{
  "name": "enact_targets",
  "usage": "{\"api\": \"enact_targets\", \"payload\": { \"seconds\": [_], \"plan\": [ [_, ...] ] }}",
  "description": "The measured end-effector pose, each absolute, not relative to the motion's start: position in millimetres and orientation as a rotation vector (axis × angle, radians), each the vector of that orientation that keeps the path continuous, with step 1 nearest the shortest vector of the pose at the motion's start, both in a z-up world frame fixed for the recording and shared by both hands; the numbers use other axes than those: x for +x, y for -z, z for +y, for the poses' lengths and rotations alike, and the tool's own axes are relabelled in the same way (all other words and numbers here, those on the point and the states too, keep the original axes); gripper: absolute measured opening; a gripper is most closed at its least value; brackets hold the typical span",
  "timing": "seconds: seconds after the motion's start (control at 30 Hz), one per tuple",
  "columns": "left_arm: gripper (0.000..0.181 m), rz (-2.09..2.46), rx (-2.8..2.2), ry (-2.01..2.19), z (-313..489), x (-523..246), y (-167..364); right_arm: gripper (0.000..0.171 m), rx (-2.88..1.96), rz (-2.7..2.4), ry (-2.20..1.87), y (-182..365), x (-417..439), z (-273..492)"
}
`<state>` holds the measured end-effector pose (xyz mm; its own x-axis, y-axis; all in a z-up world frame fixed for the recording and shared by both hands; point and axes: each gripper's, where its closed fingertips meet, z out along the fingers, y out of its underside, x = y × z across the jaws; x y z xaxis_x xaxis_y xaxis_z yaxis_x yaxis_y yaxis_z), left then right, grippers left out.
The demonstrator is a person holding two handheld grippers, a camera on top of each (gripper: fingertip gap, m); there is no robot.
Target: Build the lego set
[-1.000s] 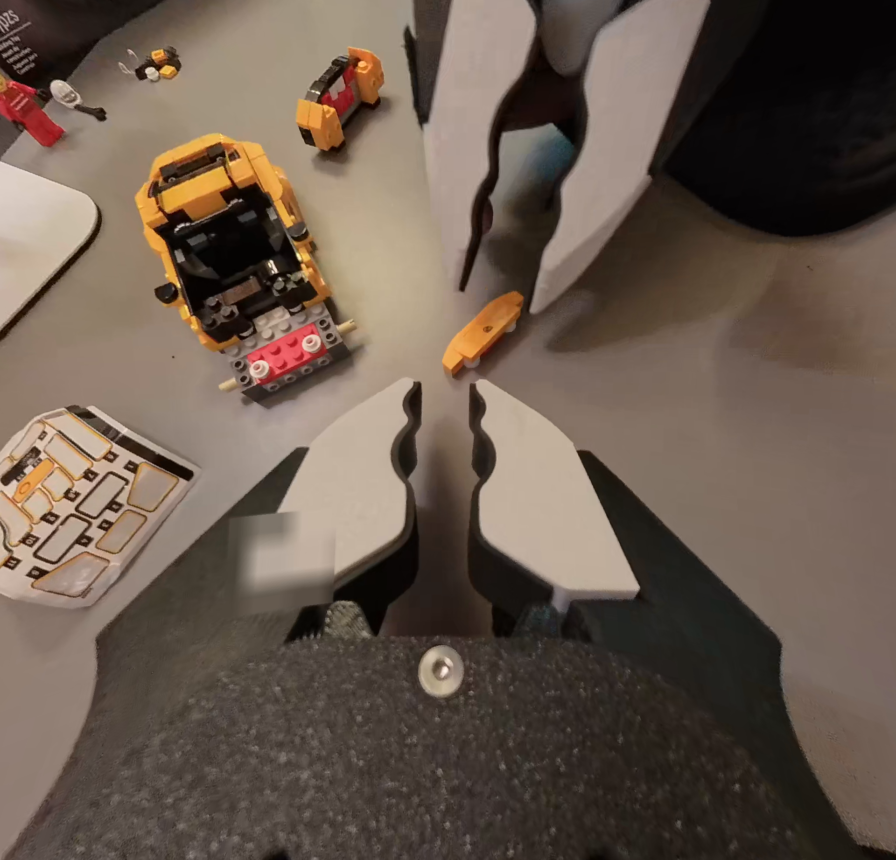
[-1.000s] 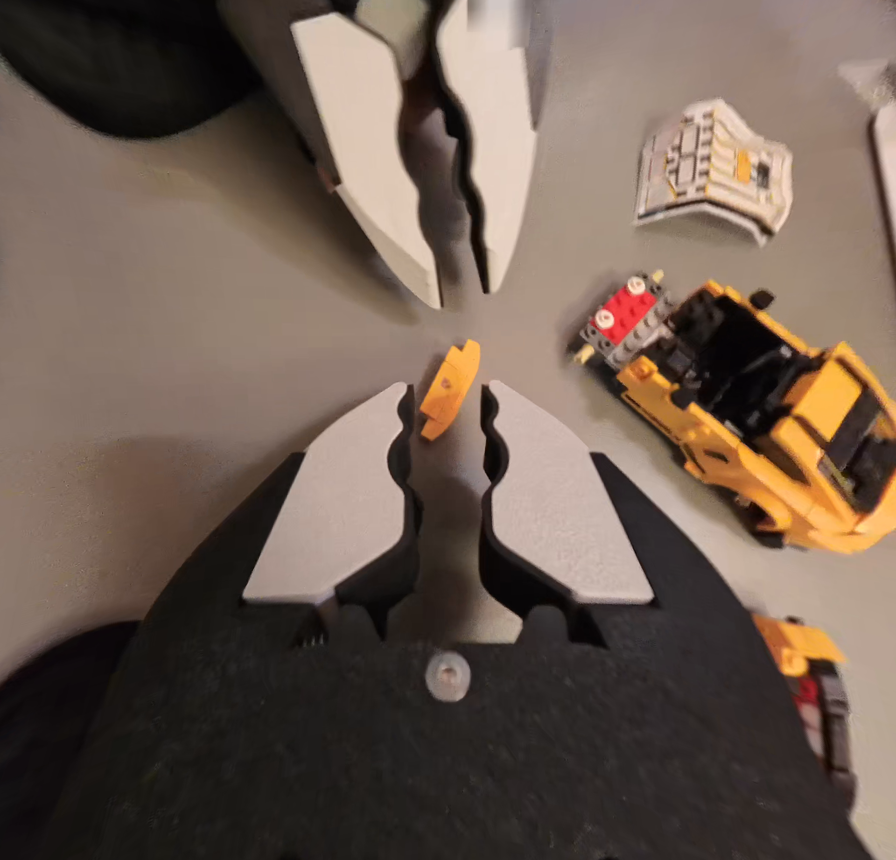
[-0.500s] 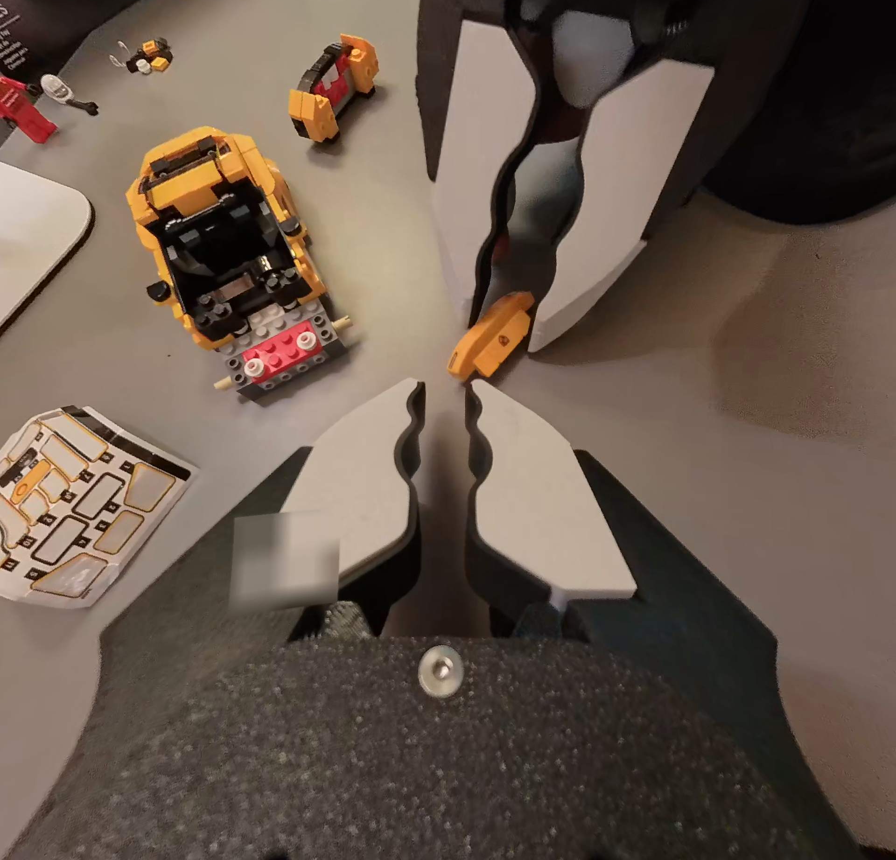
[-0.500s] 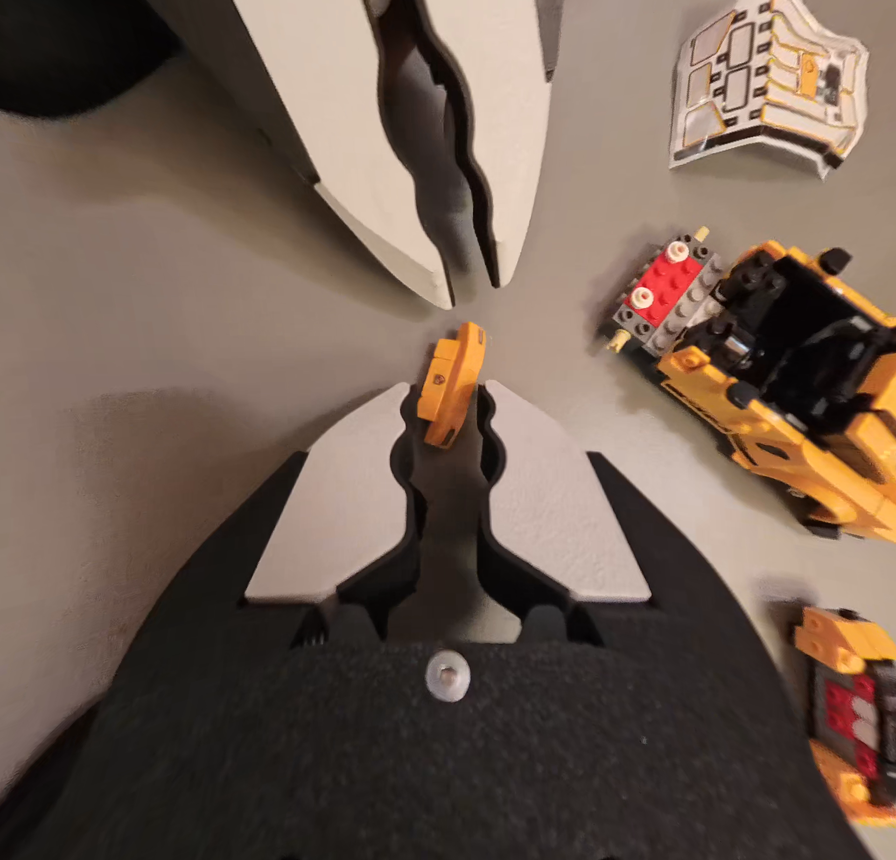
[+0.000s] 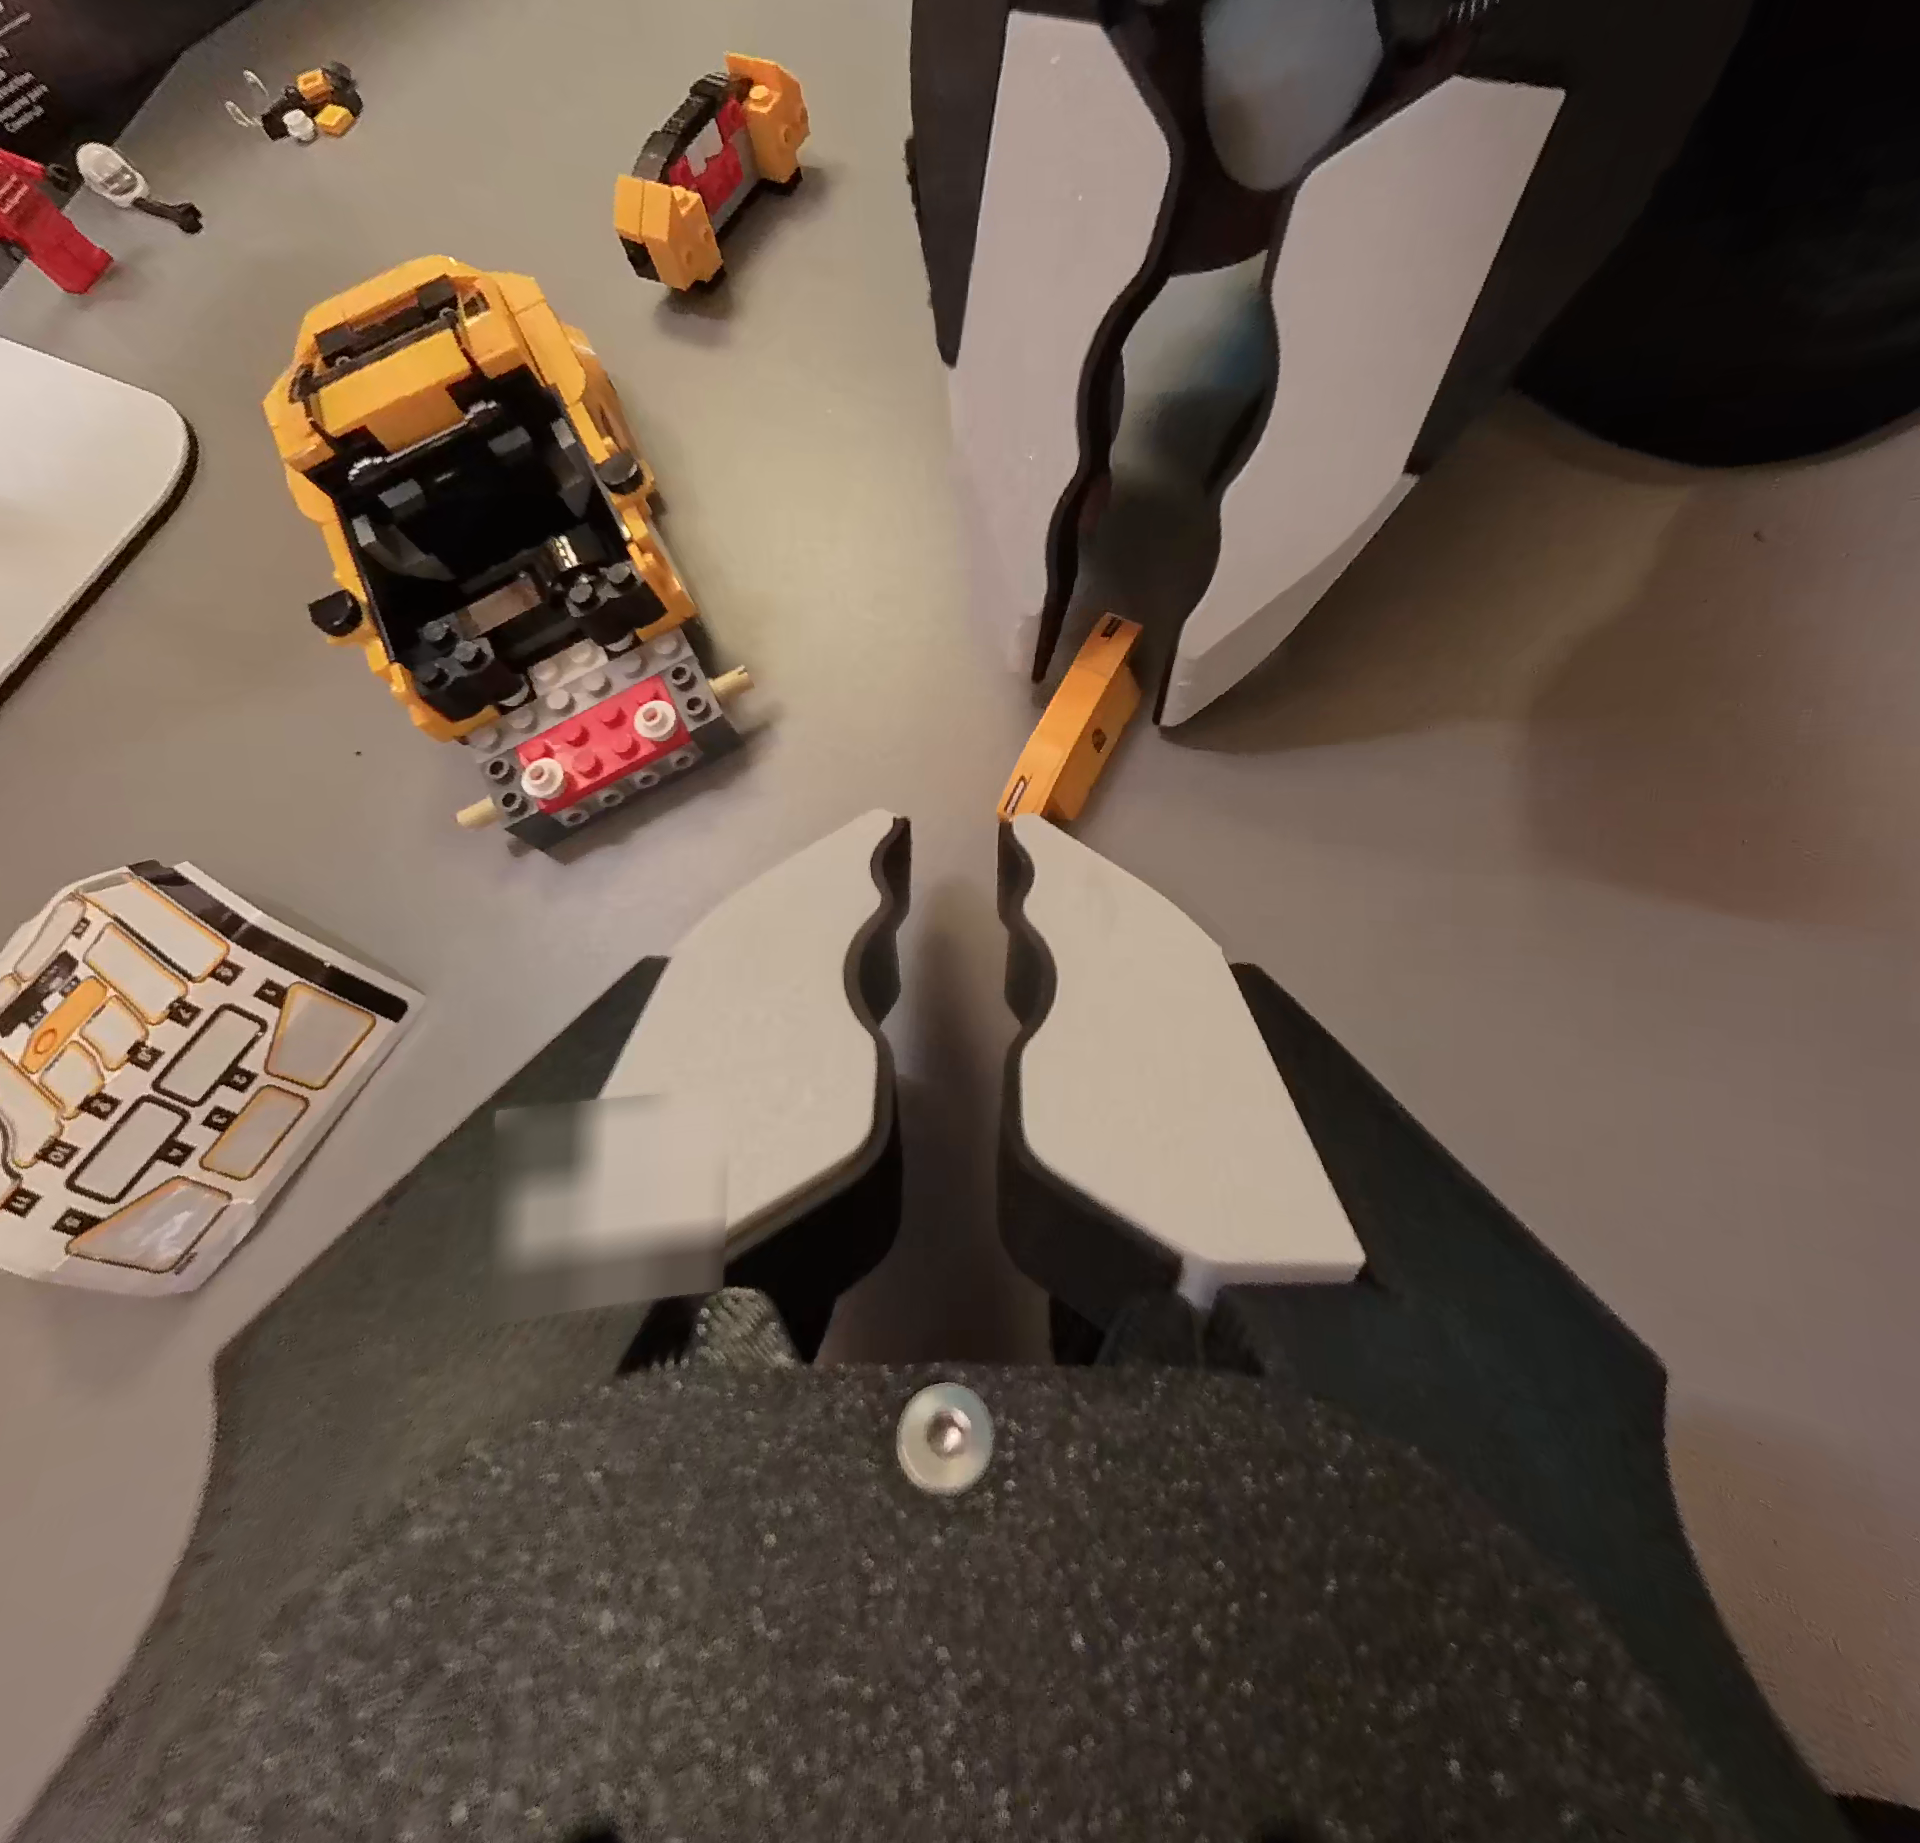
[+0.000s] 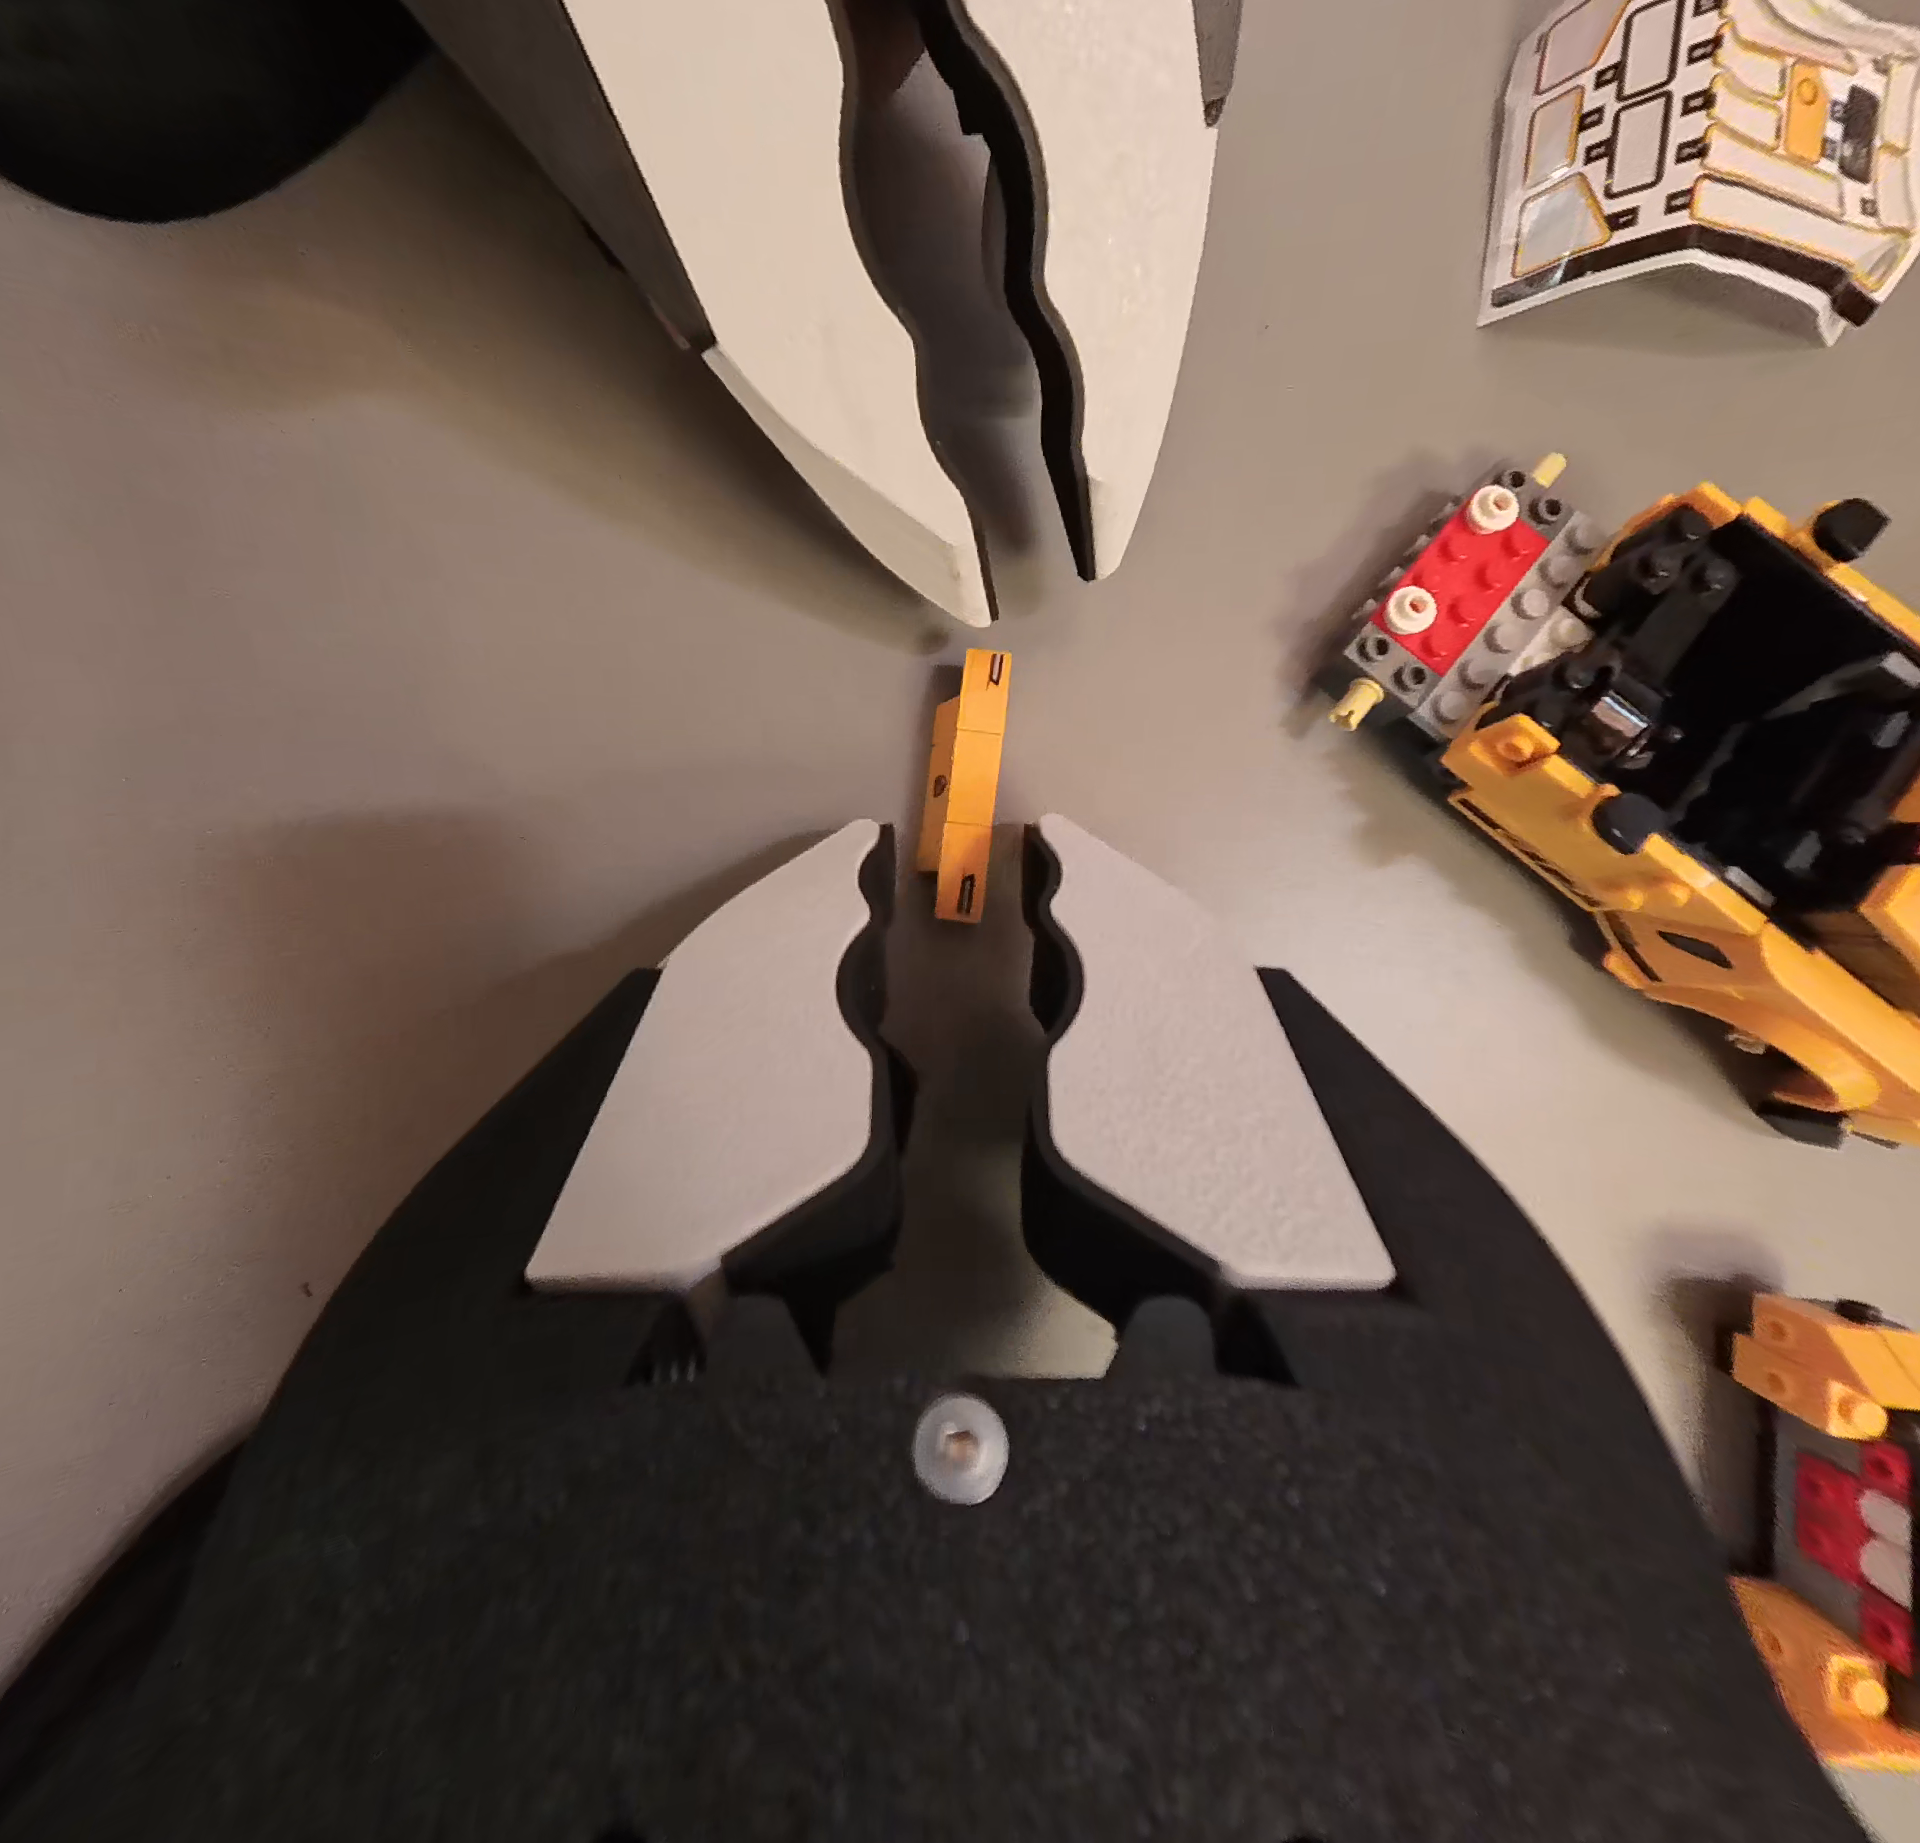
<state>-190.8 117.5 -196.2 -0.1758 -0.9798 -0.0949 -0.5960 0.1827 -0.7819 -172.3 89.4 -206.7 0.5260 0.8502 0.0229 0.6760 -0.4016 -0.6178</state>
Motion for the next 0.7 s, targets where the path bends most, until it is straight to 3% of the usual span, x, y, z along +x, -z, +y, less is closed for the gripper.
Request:
{"api": "enact_targets", "payload": {
  "seconds": [0.13,0.33,0.7],
  "plan": [
    [0.016,1.857,-1.484,0.801,118.2,-191.4,197.6,0.012,-2.203,-1.227,-0.371,206.9,-170.9,91.2],
    [0.015,1.842,-1.496,0.797,121.0,-191.5,197.2,0.01,-2.32,-1.02,-0.323,206.4,-157.1,105.6],
    [0.013,1.847,-1.479,0.821,117.5,-191.1,194.8,0.023,-2.352,-0.972,-0.33,203.6,-159.4,103.0]
  ]
}}
